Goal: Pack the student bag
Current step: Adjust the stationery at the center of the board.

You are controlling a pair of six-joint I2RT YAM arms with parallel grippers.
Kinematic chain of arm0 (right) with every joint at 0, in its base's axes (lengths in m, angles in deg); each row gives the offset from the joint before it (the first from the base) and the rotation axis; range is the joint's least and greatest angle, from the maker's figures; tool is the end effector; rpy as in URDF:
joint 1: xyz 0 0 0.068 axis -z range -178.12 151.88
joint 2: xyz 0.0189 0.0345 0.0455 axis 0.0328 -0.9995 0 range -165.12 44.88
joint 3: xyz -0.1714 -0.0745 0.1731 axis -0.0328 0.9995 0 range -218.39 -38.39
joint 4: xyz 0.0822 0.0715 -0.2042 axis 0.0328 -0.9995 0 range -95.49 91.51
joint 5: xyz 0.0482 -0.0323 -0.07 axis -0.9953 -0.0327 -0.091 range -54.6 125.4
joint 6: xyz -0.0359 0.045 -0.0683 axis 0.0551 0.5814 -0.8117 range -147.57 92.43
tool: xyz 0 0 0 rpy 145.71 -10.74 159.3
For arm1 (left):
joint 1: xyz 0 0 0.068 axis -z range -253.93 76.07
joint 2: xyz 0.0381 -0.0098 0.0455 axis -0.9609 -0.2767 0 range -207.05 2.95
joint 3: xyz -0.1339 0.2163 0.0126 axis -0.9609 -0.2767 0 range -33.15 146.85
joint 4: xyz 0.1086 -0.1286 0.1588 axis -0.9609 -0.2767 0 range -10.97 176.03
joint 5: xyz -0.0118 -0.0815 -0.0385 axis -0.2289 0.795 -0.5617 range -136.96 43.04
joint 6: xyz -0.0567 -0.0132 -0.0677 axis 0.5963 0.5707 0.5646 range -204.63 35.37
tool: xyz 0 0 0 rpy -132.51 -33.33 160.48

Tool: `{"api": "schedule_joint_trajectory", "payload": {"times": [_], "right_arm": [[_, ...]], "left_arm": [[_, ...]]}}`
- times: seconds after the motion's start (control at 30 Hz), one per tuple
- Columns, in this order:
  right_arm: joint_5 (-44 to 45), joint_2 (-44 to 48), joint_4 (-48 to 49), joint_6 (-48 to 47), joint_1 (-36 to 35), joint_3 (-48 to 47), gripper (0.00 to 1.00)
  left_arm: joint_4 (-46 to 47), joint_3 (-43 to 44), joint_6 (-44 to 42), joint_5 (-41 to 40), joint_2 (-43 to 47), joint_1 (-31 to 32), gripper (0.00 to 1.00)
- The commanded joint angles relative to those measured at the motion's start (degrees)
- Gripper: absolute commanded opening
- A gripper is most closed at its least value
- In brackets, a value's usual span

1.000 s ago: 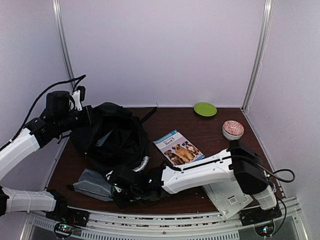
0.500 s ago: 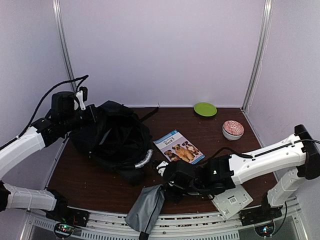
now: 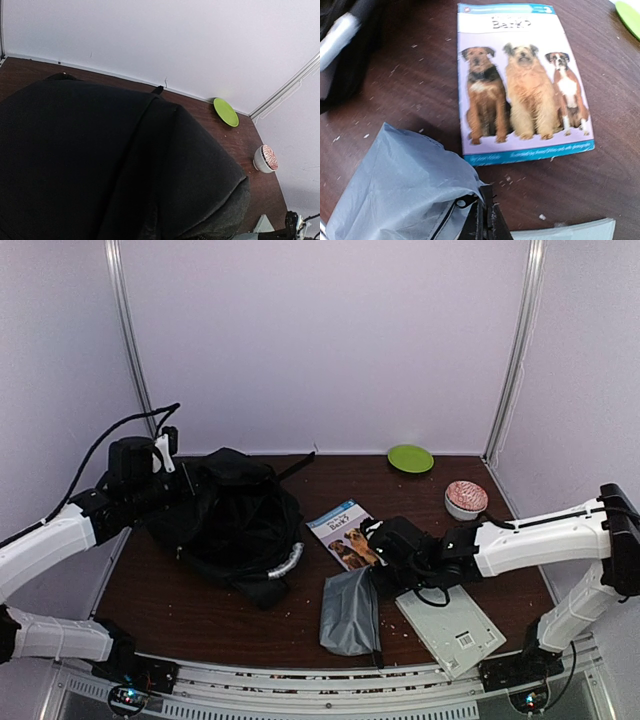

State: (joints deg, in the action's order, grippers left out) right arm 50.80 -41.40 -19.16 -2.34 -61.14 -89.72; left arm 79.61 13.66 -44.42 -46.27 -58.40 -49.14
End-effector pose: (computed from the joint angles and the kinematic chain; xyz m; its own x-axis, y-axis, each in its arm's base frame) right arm 0.1541 0.2560 0.1612 -0.6759 -0.4219 -0.6042 -0.5561 0.8300 0.0425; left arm 0.2417 -0.1127 0.2784 -0.5252 -0.4685 -0.7104 0.1186 0.7864 -0.6062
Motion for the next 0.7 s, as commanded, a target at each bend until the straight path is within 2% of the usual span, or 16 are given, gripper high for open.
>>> {"api": "schedule_joint_trajectory", "payload": {"times": [0.0,0.03,0.13,0.2,0.23,0.37,0.5,0.67], "right_arm": [[0.2,-2.5,2.5,-1.9,3.4,-3.2,0.0],[-0.2,-2.6,1.7,-1.6,3.5,-4.1,0.04],[-1.0,-1.0,-0.5,1.5,3.5,-4.7,0.39],[-1.4,1.5,-1.4,4.7,3.5,-3.4,0.55],[-1.7,2.8,-1.9,6.6,3.5,-2.7,0.6],[-4.4,9.0,-1.4,14.4,3.4,2.7,0.7],[-10.7,15.4,6.4,23.2,3.3,10.0,0.82],[-18.3,14.5,16.8,30.1,3.1,14.2,0.89]], "left_arm": [[-1.9,-4.6,2.0,-2.4,1.5,-0.8,0.0],[-1.8,-5.3,2.2,-2.2,2.0,-0.5,0.0],[-1.8,-6.6,2.2,-2.2,3.3,0.0,0.0],[-1.8,-7.1,2.2,-2.3,3.9,0.1,0.0],[-1.7,-7.4,2.2,-2.3,4.2,0.1,0.0],[-1.5,-8.0,2.5,-2.2,4.8,0.2,0.0],[-1.3,-8.4,2.8,-1.8,5.3,0.3,0.0],[-1.3,-8.7,3.1,-1.1,5.8,1.0,0.0]]}}
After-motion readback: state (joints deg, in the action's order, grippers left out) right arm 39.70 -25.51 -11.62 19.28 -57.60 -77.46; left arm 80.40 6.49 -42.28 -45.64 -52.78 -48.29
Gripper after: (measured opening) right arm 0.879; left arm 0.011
